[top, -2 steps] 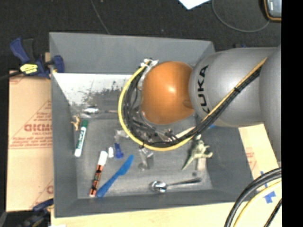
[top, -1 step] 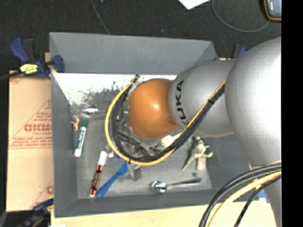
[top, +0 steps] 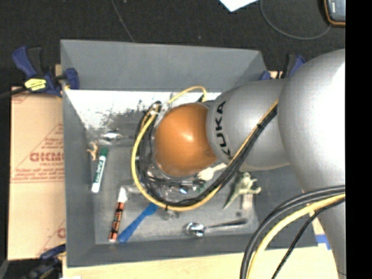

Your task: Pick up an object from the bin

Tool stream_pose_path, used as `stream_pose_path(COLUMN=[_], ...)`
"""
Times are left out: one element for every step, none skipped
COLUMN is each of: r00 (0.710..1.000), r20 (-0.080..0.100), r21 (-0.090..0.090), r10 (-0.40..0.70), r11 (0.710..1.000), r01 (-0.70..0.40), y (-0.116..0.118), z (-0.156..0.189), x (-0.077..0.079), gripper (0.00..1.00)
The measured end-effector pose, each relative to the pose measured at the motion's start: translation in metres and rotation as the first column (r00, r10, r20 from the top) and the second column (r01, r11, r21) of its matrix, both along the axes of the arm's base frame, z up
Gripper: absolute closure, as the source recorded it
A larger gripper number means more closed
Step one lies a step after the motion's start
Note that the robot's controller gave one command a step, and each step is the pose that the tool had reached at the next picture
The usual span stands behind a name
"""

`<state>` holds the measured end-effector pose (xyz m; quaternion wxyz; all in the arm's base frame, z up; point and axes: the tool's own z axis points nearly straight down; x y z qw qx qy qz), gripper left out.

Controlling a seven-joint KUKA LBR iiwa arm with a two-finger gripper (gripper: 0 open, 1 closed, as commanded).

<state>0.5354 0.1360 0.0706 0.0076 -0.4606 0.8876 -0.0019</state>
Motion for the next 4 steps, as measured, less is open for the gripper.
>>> stream_pose_path(r00=[0.960, 0.960, 0.960, 0.959], r20=[-0.011, -0.011, -0.013, -0.012], r21=[0.003, 0.003, 0.001, 0.002], r10=[-0.281, -0.281, -0.281, -0.283], r11=[0.960, 0.960, 0.960, 0.959], r01=[0.281, 0.281, 0.281, 0.283], y=[0.002, 0.002, 0.002, 0.001], z=[0.001, 0.001, 0.013, 0.048], x=[-0.013, -0.013, -0.014, -0.014], gripper=[1.00, 1.00, 1.00, 1.00])
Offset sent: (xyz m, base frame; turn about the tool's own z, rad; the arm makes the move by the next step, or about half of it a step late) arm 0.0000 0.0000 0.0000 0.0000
